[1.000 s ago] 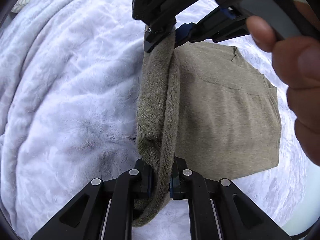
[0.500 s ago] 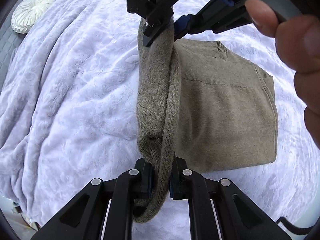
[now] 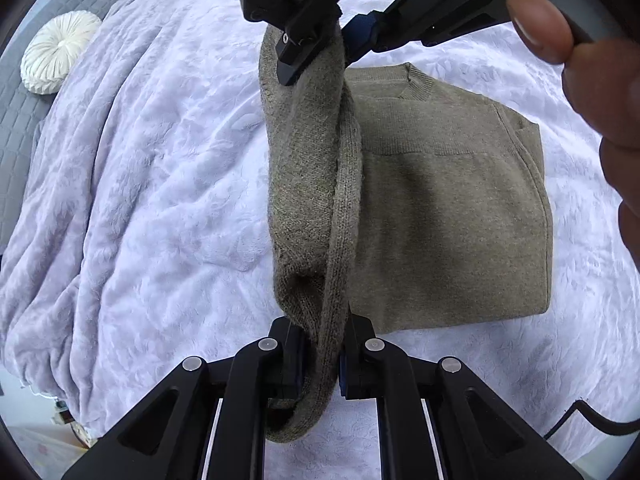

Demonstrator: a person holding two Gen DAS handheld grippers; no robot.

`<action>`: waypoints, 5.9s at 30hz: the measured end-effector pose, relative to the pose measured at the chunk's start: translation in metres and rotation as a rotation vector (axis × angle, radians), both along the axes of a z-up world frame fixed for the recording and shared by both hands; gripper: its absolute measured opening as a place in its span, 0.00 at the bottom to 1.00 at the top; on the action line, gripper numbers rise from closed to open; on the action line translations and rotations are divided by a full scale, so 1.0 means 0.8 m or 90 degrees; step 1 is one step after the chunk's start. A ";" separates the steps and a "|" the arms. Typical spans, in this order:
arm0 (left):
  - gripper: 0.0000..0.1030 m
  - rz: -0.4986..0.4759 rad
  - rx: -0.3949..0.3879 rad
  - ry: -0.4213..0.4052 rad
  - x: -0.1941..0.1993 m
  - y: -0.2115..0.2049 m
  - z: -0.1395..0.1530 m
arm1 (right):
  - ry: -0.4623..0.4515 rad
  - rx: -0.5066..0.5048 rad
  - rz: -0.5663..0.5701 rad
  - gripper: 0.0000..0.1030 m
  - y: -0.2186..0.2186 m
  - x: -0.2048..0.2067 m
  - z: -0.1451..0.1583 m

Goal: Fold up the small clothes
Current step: 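Lift the gripped side edge with both grippers above the sweater, then fold the lifted side over the rest of the sweater with both grippers, then lower the folded side and open both grippers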

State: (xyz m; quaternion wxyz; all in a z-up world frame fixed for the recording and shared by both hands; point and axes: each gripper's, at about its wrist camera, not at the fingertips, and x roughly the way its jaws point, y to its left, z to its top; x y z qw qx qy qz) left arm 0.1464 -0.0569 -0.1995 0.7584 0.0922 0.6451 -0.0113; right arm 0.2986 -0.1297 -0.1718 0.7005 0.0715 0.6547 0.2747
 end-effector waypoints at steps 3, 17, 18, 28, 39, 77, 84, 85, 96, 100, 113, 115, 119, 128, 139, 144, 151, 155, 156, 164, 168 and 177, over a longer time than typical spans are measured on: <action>0.12 -0.008 0.001 0.001 -0.001 -0.012 0.002 | -0.010 0.019 0.003 0.17 -0.017 -0.003 0.001; 0.12 -0.044 0.019 -0.007 -0.004 -0.049 0.013 | -0.003 0.083 -0.016 0.17 -0.077 0.000 -0.006; 0.12 -0.045 0.018 -0.007 -0.004 -0.050 0.013 | -0.004 0.084 -0.016 0.17 -0.079 -0.001 -0.006; 0.12 -0.055 0.024 -0.004 -0.005 -0.064 0.011 | -0.011 0.094 -0.018 0.17 -0.094 -0.003 -0.002; 0.12 -0.091 0.020 -0.005 -0.009 -0.093 0.007 | -0.016 0.089 -0.027 0.17 -0.132 -0.007 -0.003; 0.12 -0.185 0.045 0.022 -0.020 -0.178 -0.023 | -0.004 0.081 -0.043 0.17 -0.230 -0.017 -0.039; 0.12 -0.203 0.046 0.027 -0.023 -0.192 -0.027 | -0.008 0.083 -0.040 0.17 -0.242 -0.020 -0.045; 0.12 -0.205 0.044 0.028 -0.023 -0.193 -0.026 | -0.011 0.086 -0.039 0.17 -0.244 -0.020 -0.044; 0.12 -0.213 0.040 0.041 -0.020 -0.197 -0.039 | -0.009 0.081 -0.040 0.17 -0.255 -0.025 -0.053; 0.12 -0.212 0.035 0.044 -0.020 -0.198 -0.042 | -0.009 0.077 -0.039 0.17 -0.257 -0.025 -0.055; 0.12 -0.219 0.028 0.057 -0.017 -0.195 -0.054 | -0.005 0.069 -0.041 0.17 -0.265 -0.026 -0.065; 0.12 -0.220 0.026 0.059 -0.016 -0.193 -0.055 | -0.004 0.068 -0.042 0.17 -0.267 -0.027 -0.068; 0.12 -0.220 0.024 0.064 -0.014 -0.190 -0.059 | 0.000 0.063 -0.045 0.17 -0.272 -0.028 -0.075; 0.12 -0.221 0.017 0.076 -0.010 -0.188 -0.069 | 0.008 0.058 -0.048 0.17 -0.278 -0.028 -0.088; 0.12 -0.223 0.003 0.095 -0.006 -0.183 -0.092 | 0.024 0.052 -0.062 0.17 -0.294 -0.028 -0.111; 0.12 -0.222 -0.004 0.102 -0.001 -0.179 -0.103 | 0.033 0.050 -0.069 0.17 -0.297 -0.029 -0.122; 0.12 -0.219 -0.012 0.110 0.000 -0.172 -0.117 | 0.040 0.036 -0.070 0.17 -0.296 -0.027 -0.138; 0.13 -0.223 -0.013 0.115 -0.004 -0.169 -0.125 | 0.043 0.024 -0.079 0.17 -0.296 -0.029 -0.149; 0.13 -0.226 -0.018 0.120 -0.004 -0.169 -0.126 | 0.042 0.021 -0.079 0.17 -0.297 -0.029 -0.151; 0.86 -0.231 -0.053 0.103 -0.011 -0.154 -0.110 | 0.046 0.003 -0.097 0.37 -0.309 -0.032 -0.142; 0.86 -0.276 -0.130 0.101 -0.023 -0.132 -0.071 | -0.003 -0.011 -0.119 0.47 -0.324 -0.038 -0.107; 0.86 -0.148 -0.161 0.032 0.079 -0.028 -0.050 | -0.024 0.071 -0.116 0.47 -0.304 -0.022 -0.083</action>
